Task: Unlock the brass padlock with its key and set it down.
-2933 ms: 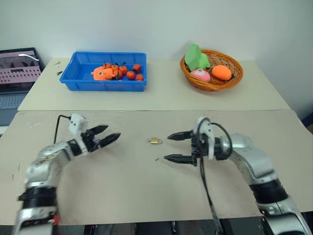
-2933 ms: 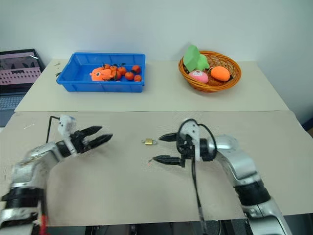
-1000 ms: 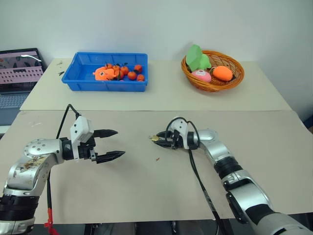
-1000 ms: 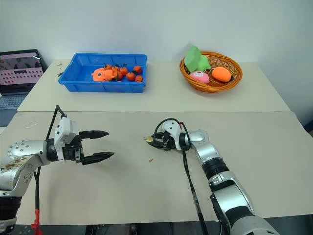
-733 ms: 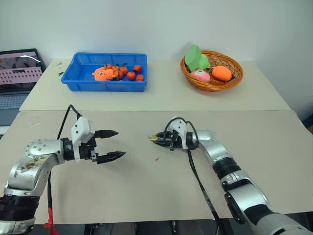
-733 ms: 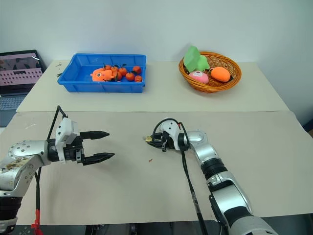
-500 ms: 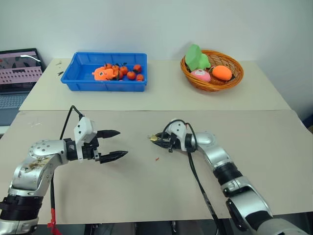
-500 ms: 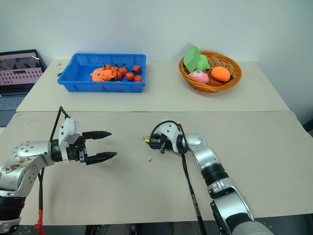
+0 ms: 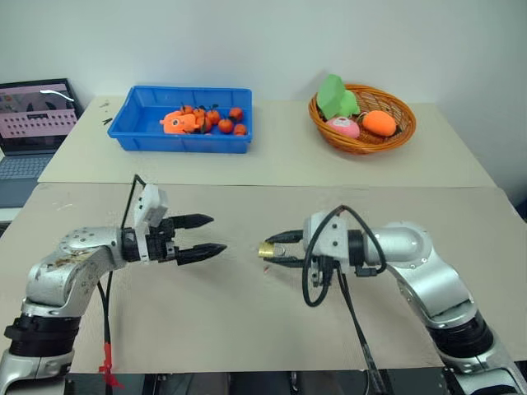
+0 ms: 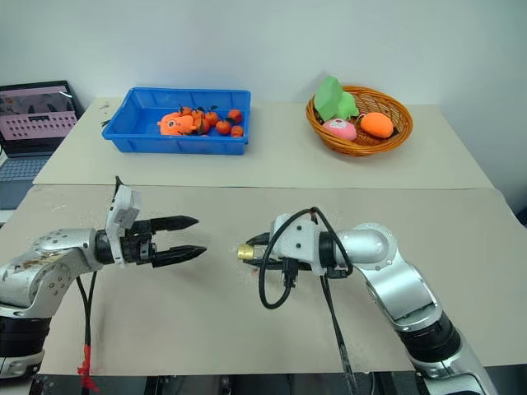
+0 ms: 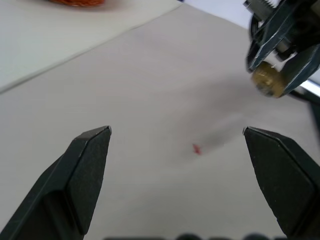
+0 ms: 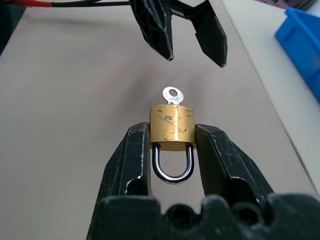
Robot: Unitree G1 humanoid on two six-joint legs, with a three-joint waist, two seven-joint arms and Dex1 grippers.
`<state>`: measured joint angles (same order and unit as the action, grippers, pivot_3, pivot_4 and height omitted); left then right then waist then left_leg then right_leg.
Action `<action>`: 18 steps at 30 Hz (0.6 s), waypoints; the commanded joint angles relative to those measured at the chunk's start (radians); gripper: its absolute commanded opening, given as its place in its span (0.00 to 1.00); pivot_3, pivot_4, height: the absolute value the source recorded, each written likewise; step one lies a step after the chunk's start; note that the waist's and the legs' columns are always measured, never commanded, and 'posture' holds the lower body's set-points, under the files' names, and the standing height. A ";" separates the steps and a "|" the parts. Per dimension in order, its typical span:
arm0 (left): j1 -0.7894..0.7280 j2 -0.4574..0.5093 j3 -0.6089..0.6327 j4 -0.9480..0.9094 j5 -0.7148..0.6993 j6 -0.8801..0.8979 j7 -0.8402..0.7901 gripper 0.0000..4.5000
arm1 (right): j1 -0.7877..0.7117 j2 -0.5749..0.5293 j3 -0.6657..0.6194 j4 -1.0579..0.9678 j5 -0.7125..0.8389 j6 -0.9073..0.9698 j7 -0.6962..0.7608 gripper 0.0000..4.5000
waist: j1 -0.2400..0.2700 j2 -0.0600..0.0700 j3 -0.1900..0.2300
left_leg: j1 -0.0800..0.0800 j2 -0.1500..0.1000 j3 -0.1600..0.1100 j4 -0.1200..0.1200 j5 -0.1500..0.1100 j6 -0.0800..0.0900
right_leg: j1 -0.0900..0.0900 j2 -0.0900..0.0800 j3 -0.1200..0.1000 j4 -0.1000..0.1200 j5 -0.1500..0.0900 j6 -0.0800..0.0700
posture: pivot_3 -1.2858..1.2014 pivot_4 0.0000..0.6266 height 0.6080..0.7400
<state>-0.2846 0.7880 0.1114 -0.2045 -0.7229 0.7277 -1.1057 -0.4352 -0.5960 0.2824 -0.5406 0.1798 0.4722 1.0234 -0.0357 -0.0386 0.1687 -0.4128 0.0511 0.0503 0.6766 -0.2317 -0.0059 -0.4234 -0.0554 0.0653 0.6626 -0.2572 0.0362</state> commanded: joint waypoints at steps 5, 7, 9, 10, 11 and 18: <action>-0.014 0.117 0.090 -0.012 -0.366 0.408 -0.090 1.00 | -0.059 0.009 0.061 0.028 -0.042 -0.042 -0.024 0.21 | -0.006 0.000 0.000 | -0.001 0.000 0.000 0.000 0.000 0.000 | -0.001 0.000 0.000 -0.001 0.000 0.000 | 0.52 0.24 1.00; -0.011 0.116 0.121 0.051 -0.459 0.536 -0.036 1.00 | -0.064 0.013 0.065 0.036 -0.048 -0.051 -0.027 0.21 | -0.007 0.000 0.000 | -0.001 0.000 -0.001 0.000 0.000 0.000 | -0.001 0.000 0.000 -0.001 0.000 0.000 | 0.52 0.24 1.00; -0.028 0.083 0.158 0.143 -0.530 0.645 0.062 1.00 | -0.068 0.015 0.069 0.040 -0.052 -0.058 -0.029 0.21 | -0.006 0.000 0.000 | -0.001 0.000 -0.001 0.000 0.000 0.000 | -0.001 0.000 0.000 0.000 0.000 0.000 | 0.52 0.24 1.00; -0.035 0.067 0.175 0.174 -0.558 0.677 0.100 1.00 | -0.070 0.016 0.069 0.041 -0.052 -0.058 -0.030 0.21 | -0.006 0.000 0.000 | 0.000 0.000 -0.001 0.000 0.000 0.000 | -0.001 0.000 0.000 0.000 0.000 0.000 | 0.52 0.24 1.00; -0.042 0.052 0.193 0.203 -0.587 0.707 0.136 1.00 | -0.072 0.017 0.071 0.042 -0.052 -0.059 -0.031 0.21 | -0.006 0.000 0.000 | 0.000 0.000 -0.002 0.000 0.000 0.000 | 0.000 0.000 -0.001 0.000 0.000 0.000 | 0.52 0.24 1.00; -0.088 -0.049 0.283 0.403 -0.724 0.816 0.343 1.00 | -0.079 0.023 0.079 0.035 -0.055 -0.054 -0.034 0.21 | -0.003 -0.001 0.001 | -0.001 -0.001 -0.006 0.000 0.000 0.000 | 0.000 -0.001 -0.001 0.000 0.000 0.000 | 0.52 0.24 1.00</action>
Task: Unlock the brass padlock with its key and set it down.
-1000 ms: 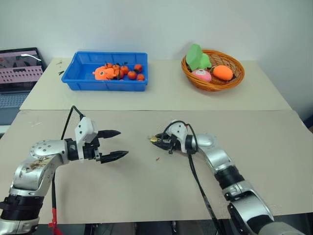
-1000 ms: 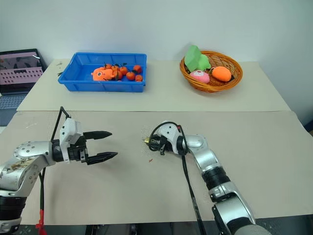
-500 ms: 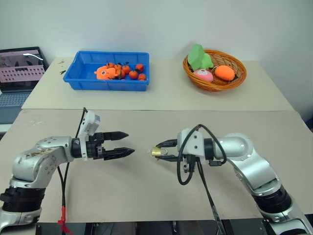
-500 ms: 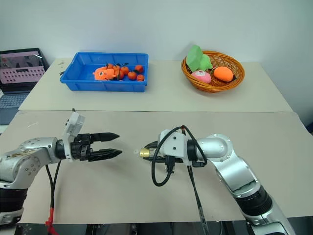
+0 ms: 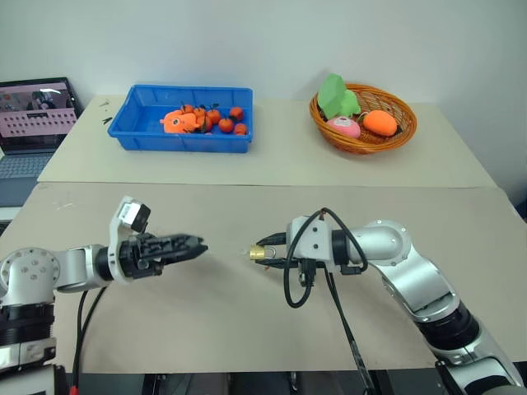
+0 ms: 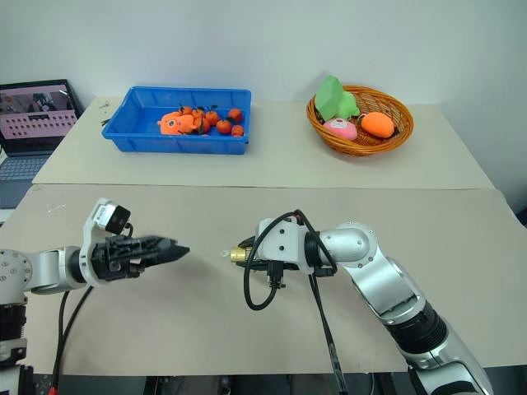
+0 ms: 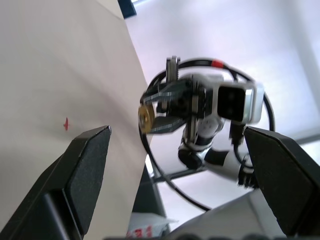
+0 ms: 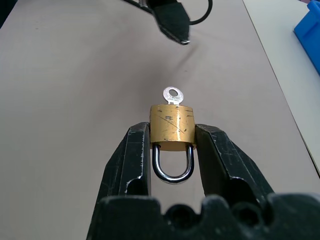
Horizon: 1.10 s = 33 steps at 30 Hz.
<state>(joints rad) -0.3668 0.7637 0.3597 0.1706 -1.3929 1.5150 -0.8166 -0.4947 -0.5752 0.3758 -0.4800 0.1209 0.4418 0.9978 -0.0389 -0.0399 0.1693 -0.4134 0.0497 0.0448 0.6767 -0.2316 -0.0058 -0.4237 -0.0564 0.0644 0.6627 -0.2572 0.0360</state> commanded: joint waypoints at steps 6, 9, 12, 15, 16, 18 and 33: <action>0.011 -0.076 0.045 0.004 -0.133 0.045 0.151 1.00 | -0.021 0.007 -0.010 -0.021 0.002 -0.027 -0.010 0.21 | -0.002 0.000 0.000 | 0.000 0.000 -0.004 0.000 0.000 0.000 | 0.000 0.000 0.000 0.000 0.000 0.000 | 0.52 0.24 1.00; 0.026 -0.079 0.044 -0.028 -0.184 0.038 0.183 1.00 | -0.018 0.006 -0.010 -0.020 0.003 -0.029 -0.010 0.21 | -0.002 0.000 0.000 | 0.000 0.000 -0.005 0.000 0.000 0.000 | 0.000 0.000 0.000 0.001 0.000 0.000 | 0.52 0.24 1.00; 0.036 -0.078 0.038 -0.061 -0.214 0.019 0.206 1.00 | -0.017 0.007 -0.012 -0.021 0.005 -0.028 -0.011 0.21 | -0.001 0.000 0.000 | 0.000 0.000 -0.005 0.000 0.000 0.000 | 0.000 -0.001 0.000 0.000 0.000 0.000 | 0.52 0.24 1.00; 0.025 -0.086 0.028 -0.075 -0.219 -0.008 0.229 1.00 | -0.017 0.008 -0.013 -0.019 0.007 -0.027 -0.012 0.21 | 0.000 0.000 0.000 | 0.000 -0.001 -0.005 0.000 0.000 0.000 | 0.000 -0.001 0.000 0.000 0.000 0.000 | 0.52 0.24 1.00; 0.011 -0.094 0.023 -0.065 -0.225 -0.019 0.245 1.00 | -0.018 0.007 -0.014 -0.019 0.006 -0.028 -0.012 0.21 | 0.001 0.000 0.000 | 0.000 -0.001 -0.005 0.000 0.000 0.000 | 0.000 -0.001 0.000 0.000 0.000 0.000 | 0.52 0.24 1.00; -0.007 -0.107 0.015 -0.044 -0.240 -0.034 0.270 1.00 | -0.019 0.007 -0.015 -0.020 0.007 -0.027 -0.012 0.21 | 0.003 0.000 0.000 | 0.000 -0.001 -0.005 0.000 0.000 0.000 | 0.000 -0.001 0.000 0.000 0.000 0.000 | 0.52 0.24 1.00; 0.004 -0.095 -0.086 -0.083 -0.268 -0.004 0.260 1.00 | -0.018 0.001 -0.016 -0.021 -0.006 -0.023 -0.029 0.21 | 0.000 0.000 0.000 | 0.000 -0.001 -0.006 0.000 0.000 0.000 | 0.000 -0.001 0.000 0.000 0.000 0.000 | 0.52 0.24 1.00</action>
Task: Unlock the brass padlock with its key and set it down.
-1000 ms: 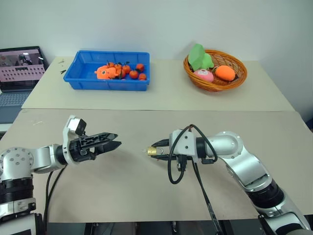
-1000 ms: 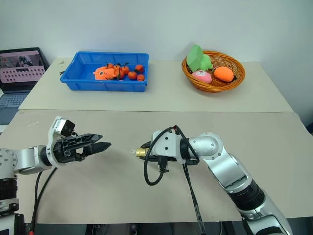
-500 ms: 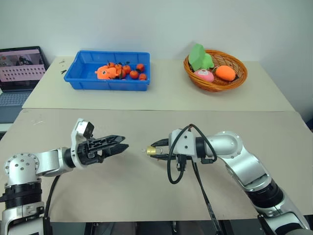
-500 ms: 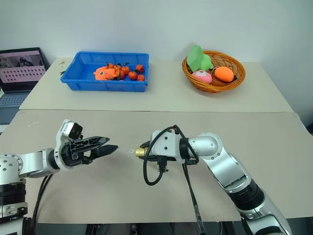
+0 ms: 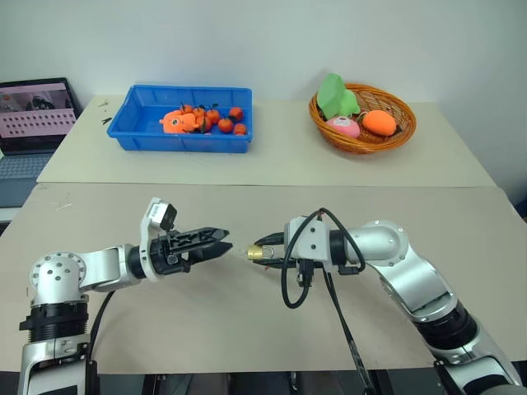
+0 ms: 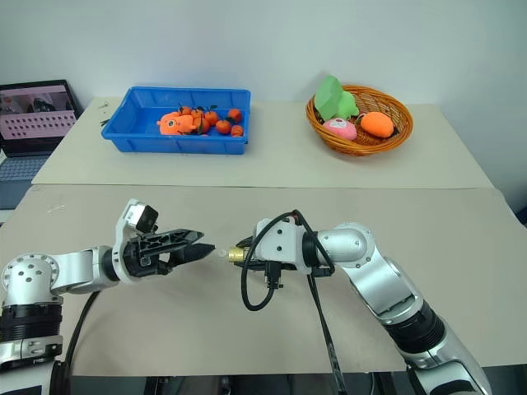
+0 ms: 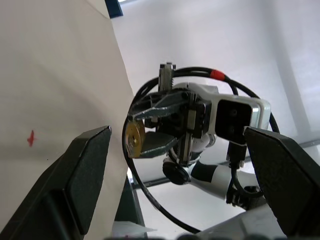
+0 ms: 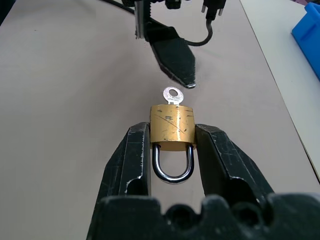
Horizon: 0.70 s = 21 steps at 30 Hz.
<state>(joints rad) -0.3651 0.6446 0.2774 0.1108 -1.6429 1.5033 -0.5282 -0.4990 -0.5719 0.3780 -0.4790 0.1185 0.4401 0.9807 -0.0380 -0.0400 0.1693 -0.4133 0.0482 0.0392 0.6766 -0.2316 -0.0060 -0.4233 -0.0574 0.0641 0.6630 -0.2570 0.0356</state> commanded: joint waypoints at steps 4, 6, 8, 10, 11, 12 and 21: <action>-0.005 0.035 -0.011 -0.017 -0.018 0.004 -0.046 1.00 | -0.012 -0.004 -0.020 -0.027 -0.006 -0.015 -0.019 0.21 | 0.000 0.000 0.000 | 0.000 0.000 0.000 0.000 0.000 0.000 | 0.000 0.000 0.000 0.000 0.000 0.000 | 0.52 0.24 1.00; -0.008 0.037 -0.011 -0.012 -0.021 0.001 -0.053 1.00 | -0.011 -0.003 -0.021 -0.031 -0.005 -0.011 -0.021 0.21 | 0.000 0.000 0.000 | 0.000 0.000 0.000 0.000 0.000 0.000 | 0.000 0.000 0.000 0.000 0.000 0.000 | 0.52 0.24 1.00; -0.012 0.036 -0.015 -0.003 -0.011 -0.003 -0.052 1.00 | -0.009 -0.002 -0.020 -0.035 -0.005 -0.009 -0.022 0.21 | 0.000 0.000 0.000 | 0.000 0.000 0.000 0.000 0.000 0.000 | 0.000 0.000 0.000 0.000 0.000 0.000 | 0.52 0.24 1.00; -0.014 0.033 -0.023 -0.004 0.005 -0.005 -0.056 1.00 | -0.007 -0.003 -0.016 -0.035 -0.007 -0.010 -0.024 0.21 | 0.000 0.000 0.000 | 0.000 0.000 0.000 0.000 0.000 0.000 | 0.000 0.000 0.000 0.000 0.000 0.000 | 0.52 0.24 1.00; -0.017 0.032 -0.030 -0.002 0.011 -0.003 -0.056 1.00 | -0.007 -0.003 -0.015 -0.035 -0.008 -0.010 -0.024 0.21 | 0.000 0.000 0.000 | 0.000 0.000 0.000 0.000 0.000 0.000 | 0.000 0.000 0.000 0.000 0.000 0.000 | 0.52 0.24 1.00; -0.018 0.032 -0.035 -0.001 0.014 -0.002 -0.056 1.00 | -0.008 -0.003 -0.014 -0.034 -0.008 -0.010 -0.025 0.21 | 0.001 0.000 0.000 | 0.000 0.000 0.000 0.000 0.000 0.000 | 0.000 0.000 0.000 0.000 0.000 0.000 | 0.52 0.24 1.00; -0.053 0.010 -0.050 0.034 0.035 -0.006 -0.074 0.72 | -0.006 -0.004 -0.013 -0.040 -0.006 -0.006 -0.031 0.21 | 0.001 0.000 0.000 | 0.000 0.000 0.000 0.000 0.000 0.000 | 0.000 0.000 0.000 0.000 0.000 0.000 | 0.52 0.24 1.00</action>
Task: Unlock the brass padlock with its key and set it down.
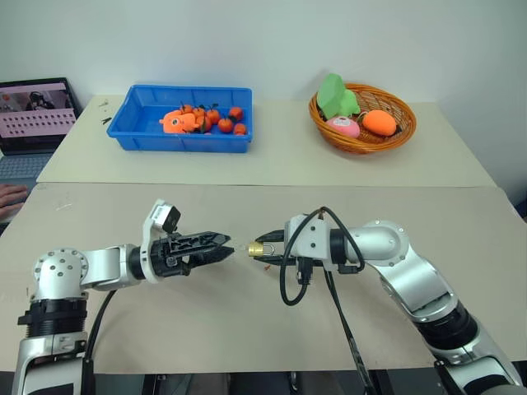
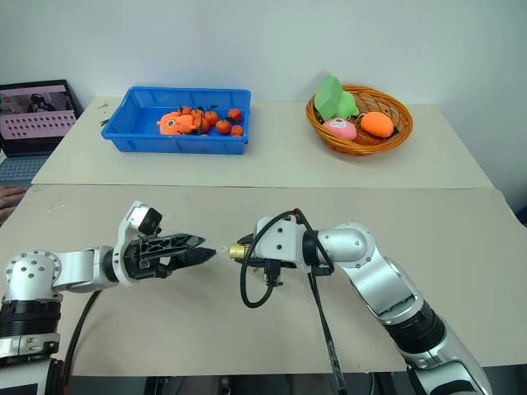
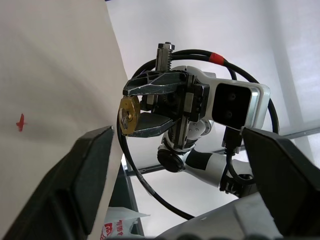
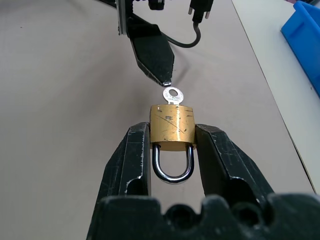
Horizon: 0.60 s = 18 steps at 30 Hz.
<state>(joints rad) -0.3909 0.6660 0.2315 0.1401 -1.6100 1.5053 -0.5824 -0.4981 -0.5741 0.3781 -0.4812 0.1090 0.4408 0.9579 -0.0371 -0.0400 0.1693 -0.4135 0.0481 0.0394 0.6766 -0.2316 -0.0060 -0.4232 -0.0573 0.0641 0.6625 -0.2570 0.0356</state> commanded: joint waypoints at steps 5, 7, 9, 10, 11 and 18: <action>-0.041 -0.018 -0.007 0.015 -0.003 0.002 -0.020 0.54 | -0.006 -0.001 -0.013 -0.038 0.004 -0.008 -0.010 0.21 | 0.000 0.000 0.000 | 0.000 0.000 0.000 0.000 0.000 0.000 | 0.000 0.000 0.000 0.000 0.000 0.000 | 0.52 0.24 1.00; -0.045 -0.021 -0.012 0.017 -0.003 0.006 -0.014 0.54 | -0.007 -0.001 -0.012 -0.037 0.002 -0.009 -0.010 0.21 | 0.000 0.000 0.000 | 0.000 0.000 0.000 0.000 0.000 0.000 | 0.000 0.000 0.000 0.000 0.000 0.000 | 0.52 0.24 1.00; -0.048 -0.023 -0.020 0.013 0.002 0.013 -0.022 0.54 | -0.008 0.000 -0.010 -0.038 0.003 -0.009 -0.010 0.21 | 0.000 0.000 0.000 | 0.000 0.000 0.000 0.000 0.000 0.000 | 0.000 0.000 0.000 0.000 0.000 0.000 | 0.52 0.24 1.00; -0.050 -0.024 -0.024 0.011 0.007 0.016 -0.025 0.54 | -0.009 0.001 -0.008 -0.039 0.002 -0.009 -0.009 0.21 | 0.000 0.000 0.000 | 0.000 0.000 0.000 0.000 0.000 0.000 | 0.000 0.000 0.000 0.000 0.000 0.000 | 0.52 0.24 1.00; -0.051 -0.025 -0.028 0.011 0.010 0.019 -0.029 0.54 | -0.009 0.002 -0.007 -0.040 0.002 -0.008 -0.009 0.21 | 0.000 0.000 0.000 | 0.000 0.000 0.000 0.000 0.000 0.000 | 0.000 0.000 0.000 0.000 0.000 0.000 | 0.52 0.24 1.00; -0.062 -0.032 -0.041 0.023 0.046 0.029 -0.052 0.54 | -0.011 0.004 -0.002 -0.044 -0.002 -0.007 -0.008 0.21 | 0.000 0.000 0.000 | 0.000 0.000 0.000 0.000 0.000 0.000 | 0.000 0.000 0.000 0.000 0.000 0.000 | 0.52 0.24 1.00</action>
<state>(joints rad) -0.4329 0.6366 0.1919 0.1664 -1.5668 1.5262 -0.6085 -0.4978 -0.5721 0.3828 -0.4833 0.1020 0.4410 0.9556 -0.0370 -0.0401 0.1693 -0.4138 0.0479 0.0394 0.6766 -0.2316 -0.0060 -0.4233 -0.0573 0.0641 0.6623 -0.2570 0.0357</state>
